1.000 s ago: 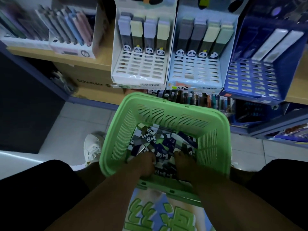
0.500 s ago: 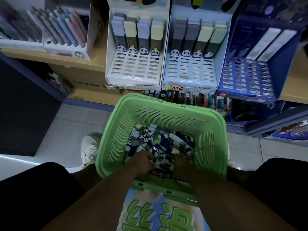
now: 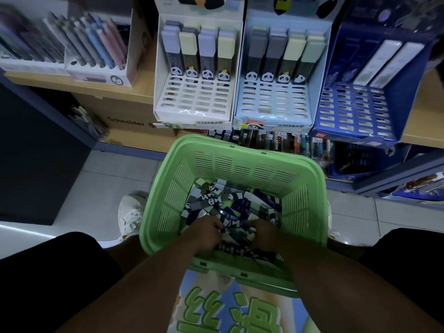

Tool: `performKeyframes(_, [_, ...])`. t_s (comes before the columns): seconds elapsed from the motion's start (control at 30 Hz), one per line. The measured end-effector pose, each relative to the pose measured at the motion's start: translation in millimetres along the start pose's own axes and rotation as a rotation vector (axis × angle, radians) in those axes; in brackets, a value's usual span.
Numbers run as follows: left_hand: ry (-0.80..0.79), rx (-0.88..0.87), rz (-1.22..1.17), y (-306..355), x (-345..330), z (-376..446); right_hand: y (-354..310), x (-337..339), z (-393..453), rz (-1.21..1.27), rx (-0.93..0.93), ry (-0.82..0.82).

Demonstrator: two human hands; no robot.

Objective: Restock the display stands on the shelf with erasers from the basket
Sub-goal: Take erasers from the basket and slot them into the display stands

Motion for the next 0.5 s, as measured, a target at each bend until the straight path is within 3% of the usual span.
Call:
performKeyframes(0.13, [0.007, 0.027, -0.04, 0.1, 2.7, -2.3, 1.0, 11.8, -1.2, 0.233, -0.098, 0.049])
performKeyframes(0.3, [-0.015, 0.053, -0.243, 23.6, 7.0, -11.0, -26.2, 34.3, -10.4, 0.502, -0.049, 0.167])
performKeyframes(0.43, [-0.231, 0.001, -0.585, 59.3, 4.8, -32.1, -80.8, 58.8, -39.2, 0.769, 0.048, 0.085])
performKeyframes(0.5, [-0.246, -0.031, -0.814, 76.8, 11.6, -45.5, -107.5, 76.8, -55.8, 0.781, 0.116, 0.103])
Point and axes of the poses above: each hand's wrist, its own z-axis towards the middle knuckle, its own x-axis out of the back of the hand, y = z × x, the point moved 7 cm from there along z, towards the middle knuckle, and after that the axes turned 2 degrees about z, right-handed, at the moved point
